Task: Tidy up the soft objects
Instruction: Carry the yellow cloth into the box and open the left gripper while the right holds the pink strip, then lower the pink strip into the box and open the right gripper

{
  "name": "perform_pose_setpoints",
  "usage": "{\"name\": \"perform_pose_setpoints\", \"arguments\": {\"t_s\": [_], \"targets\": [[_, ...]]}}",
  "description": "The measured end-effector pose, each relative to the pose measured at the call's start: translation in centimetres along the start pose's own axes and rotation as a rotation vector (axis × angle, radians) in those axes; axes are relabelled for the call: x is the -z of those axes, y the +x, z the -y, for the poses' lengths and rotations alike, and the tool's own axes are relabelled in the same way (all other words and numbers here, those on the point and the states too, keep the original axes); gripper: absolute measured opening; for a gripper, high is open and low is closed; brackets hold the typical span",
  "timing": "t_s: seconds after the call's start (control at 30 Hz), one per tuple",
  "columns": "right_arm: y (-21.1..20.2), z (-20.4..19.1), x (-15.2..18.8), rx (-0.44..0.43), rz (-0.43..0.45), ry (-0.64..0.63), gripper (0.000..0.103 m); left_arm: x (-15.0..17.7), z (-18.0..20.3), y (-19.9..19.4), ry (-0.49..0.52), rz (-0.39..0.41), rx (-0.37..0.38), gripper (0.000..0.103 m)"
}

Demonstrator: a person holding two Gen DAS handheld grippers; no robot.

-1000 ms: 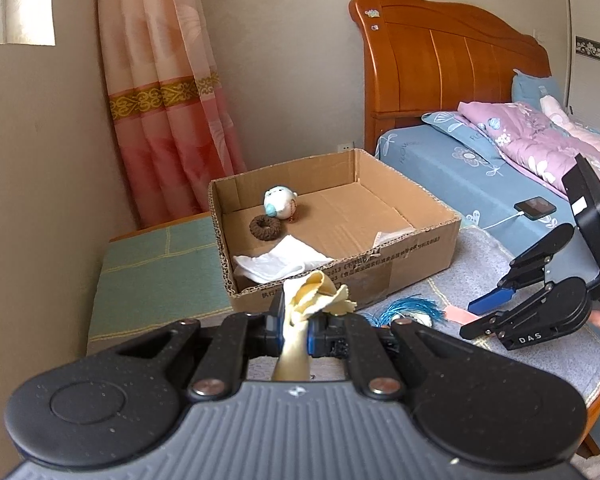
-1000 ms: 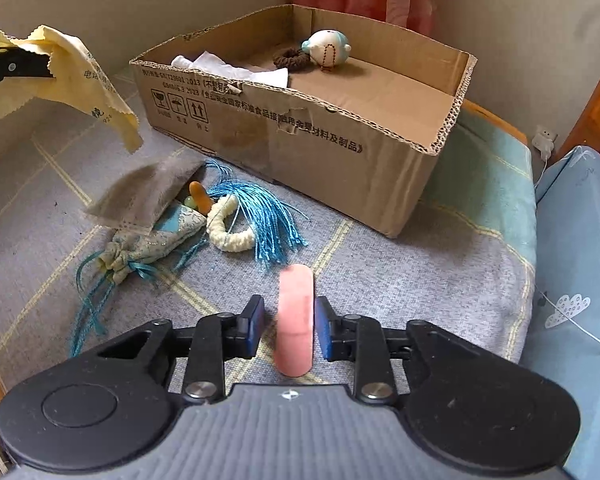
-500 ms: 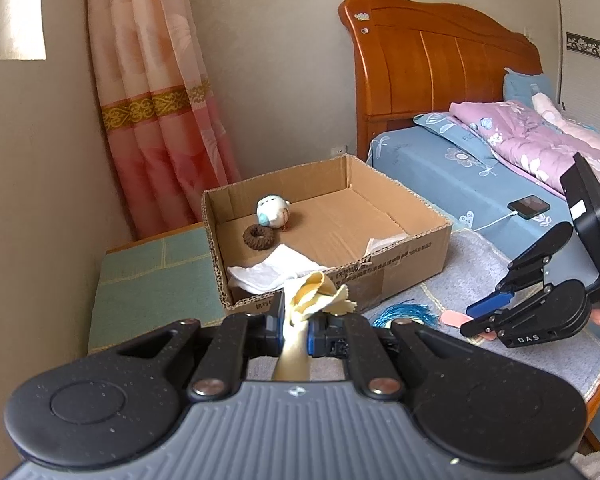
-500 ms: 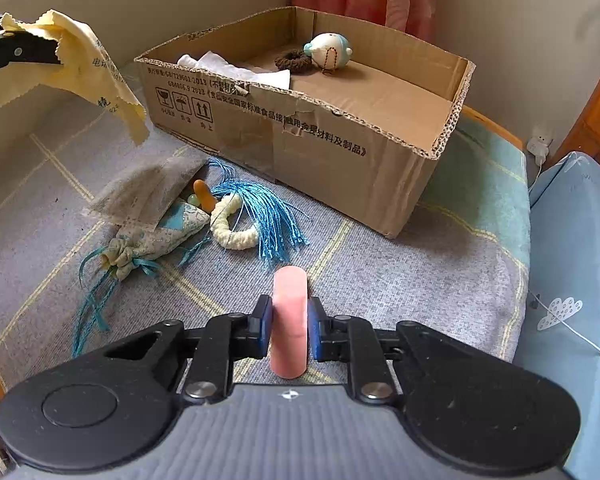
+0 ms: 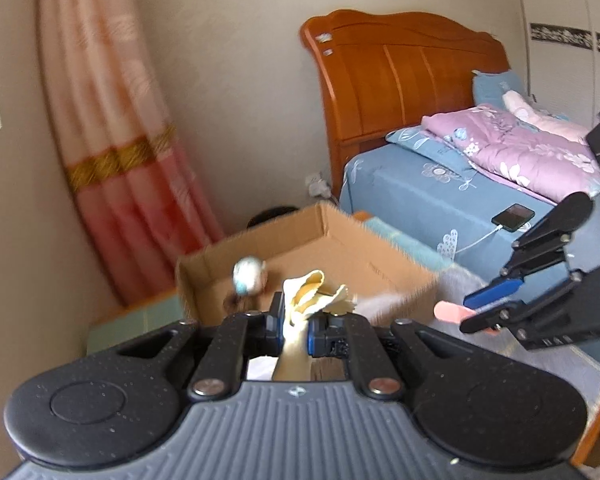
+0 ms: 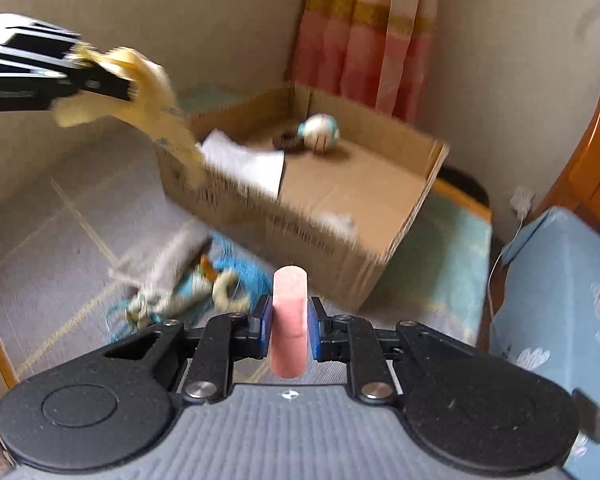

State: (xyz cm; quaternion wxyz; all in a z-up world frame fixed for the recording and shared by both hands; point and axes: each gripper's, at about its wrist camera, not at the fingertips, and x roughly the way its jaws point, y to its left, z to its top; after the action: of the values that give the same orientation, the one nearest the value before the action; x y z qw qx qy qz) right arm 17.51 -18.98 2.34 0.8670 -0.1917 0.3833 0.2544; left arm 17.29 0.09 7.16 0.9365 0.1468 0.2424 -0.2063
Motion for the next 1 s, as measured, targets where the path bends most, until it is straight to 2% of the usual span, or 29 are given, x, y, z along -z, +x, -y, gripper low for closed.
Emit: {"name": "perform_pose_setpoints", "arguments": {"t_s": [0.23,0.27,0.3,0.33,0.37,0.4,0.53,0.73,0.93,1.0], "targets": [[-1.5,0.9,-2.4,0.037,0.074,-0.009,0.022,-4.2,0.0,7.6,0.003,-0.029,0.059,0.011],[-1.5,1.1,-2.7,0.04,0.078,-0.006,0.022,-4.4,-0.1,8.8,-0.004,-0.034,0.066,0.019],[-1.4,1.2,-2.9,0.042,0.082,-0.002,0.022,-4.4,-0.2,9.9,-0.009,-0.049,0.084,0.044],[-1.3,1.4,-3.1,0.043,0.085,0.001,0.022,-4.4,-0.2,10.8,-0.011,-0.067,0.088,0.061],[-1.2,1.4,-3.2,0.045,0.087,0.005,0.022,-4.3,-0.3,11.3,-0.02,-0.069,0.066,0.087],[-1.1,1.5,-3.2,0.046,0.09,0.008,0.022,-4.0,-0.4,11.2,-0.033,-0.051,0.036,0.091],[-0.9,1.8,-3.6,0.048,0.097,0.011,0.022,-3.0,-1.3,9.6,-0.066,-0.081,0.024,0.091],[-0.2,2.8,-5.0,0.054,0.103,0.004,0.022,-0.3,-1.5,4.5,-0.082,-0.115,-0.088,0.097],[2.9,4.3,-8.4,0.053,0.093,0.004,0.022,3.7,-1.7,0.2,-0.227,-0.102,-0.128,0.097],[4.4,4.8,-9.9,0.078,0.095,0.004,0.022,4.8,-1.9,-0.5,-0.269,-0.097,-0.125,0.097]]}}
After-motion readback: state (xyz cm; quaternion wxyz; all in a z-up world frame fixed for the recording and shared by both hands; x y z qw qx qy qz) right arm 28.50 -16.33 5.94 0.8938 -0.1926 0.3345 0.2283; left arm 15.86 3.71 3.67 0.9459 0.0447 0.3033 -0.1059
